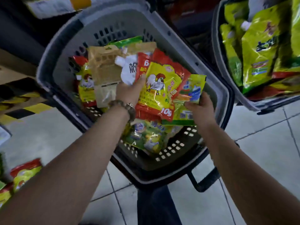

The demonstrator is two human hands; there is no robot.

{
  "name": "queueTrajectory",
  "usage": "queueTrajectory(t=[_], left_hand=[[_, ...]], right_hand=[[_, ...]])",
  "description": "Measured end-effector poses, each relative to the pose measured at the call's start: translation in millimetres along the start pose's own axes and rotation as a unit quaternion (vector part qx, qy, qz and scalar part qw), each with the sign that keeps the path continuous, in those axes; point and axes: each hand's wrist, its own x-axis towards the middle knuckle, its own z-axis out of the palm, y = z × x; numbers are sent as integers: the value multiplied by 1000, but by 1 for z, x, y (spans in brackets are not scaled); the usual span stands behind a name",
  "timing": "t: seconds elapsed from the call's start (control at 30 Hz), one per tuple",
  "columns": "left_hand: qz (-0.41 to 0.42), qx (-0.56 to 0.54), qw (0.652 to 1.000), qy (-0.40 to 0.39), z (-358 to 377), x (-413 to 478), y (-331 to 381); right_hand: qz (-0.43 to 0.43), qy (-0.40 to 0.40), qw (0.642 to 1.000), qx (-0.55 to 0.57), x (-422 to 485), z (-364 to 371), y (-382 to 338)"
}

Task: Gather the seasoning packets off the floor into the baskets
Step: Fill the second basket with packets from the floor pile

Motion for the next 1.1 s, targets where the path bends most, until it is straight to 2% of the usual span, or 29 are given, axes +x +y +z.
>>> queueTrajectory(t=[0.07, 0.23, 0.3, 0.37, 0.43, 0.5, 0.53, 0.63, 0.7, 0.73, 0.8, 0.87, 1.0, 1.1], left_hand=[[-45, 82, 996, -7, 8, 31, -3], [-58, 92, 994, 19, -3, 73, -6], [11, 121, 992, 27, -15, 83, 8], [102, 206, 973, 28, -26, 99, 23], [111, 312, 941, 66, -32, 121, 30], [124, 375, 914, 97, -32, 136, 30], [158, 412, 895, 70, -23, 125, 33], [272, 559, 779, -80, 12, 92, 23], [263, 628, 725, -99, 29, 71, 9], [252, 652, 710, -87, 33, 67, -2], [247, 662, 705, -65, 39, 53, -24], [280, 659, 697, -42, 47, 37, -43], [282, 692, 662, -54, 55, 36, -58], [269, 694, 665, -59, 57, 36, -56]], right_hand=[[9, -1, 1000, -8, 19, 6, 10], [48, 52, 997, -43, 21, 14, 31], [39, 94, 992, -79, 14, 16, 33], [-7, 151, 977, -147, 8, 17, 28], [-92, 184, 954, -218, 2, 19, 19], [-168, 153, 934, -275, 3, 24, 13], [-194, 119, 923, -309, 6, 28, 11], [-202, 6, 880, -430, 21, 40, 10], [-194, -24, 855, -480, 31, 42, 20], [-192, -31, 846, -496, 33, 42, 27], [-185, -32, 843, -503, 30, 40, 42], [-158, -34, 855, -494, 22, 41, 55], [-121, -31, 856, -502, 22, 46, 64], [-113, -38, 852, -510, 26, 47, 62]])
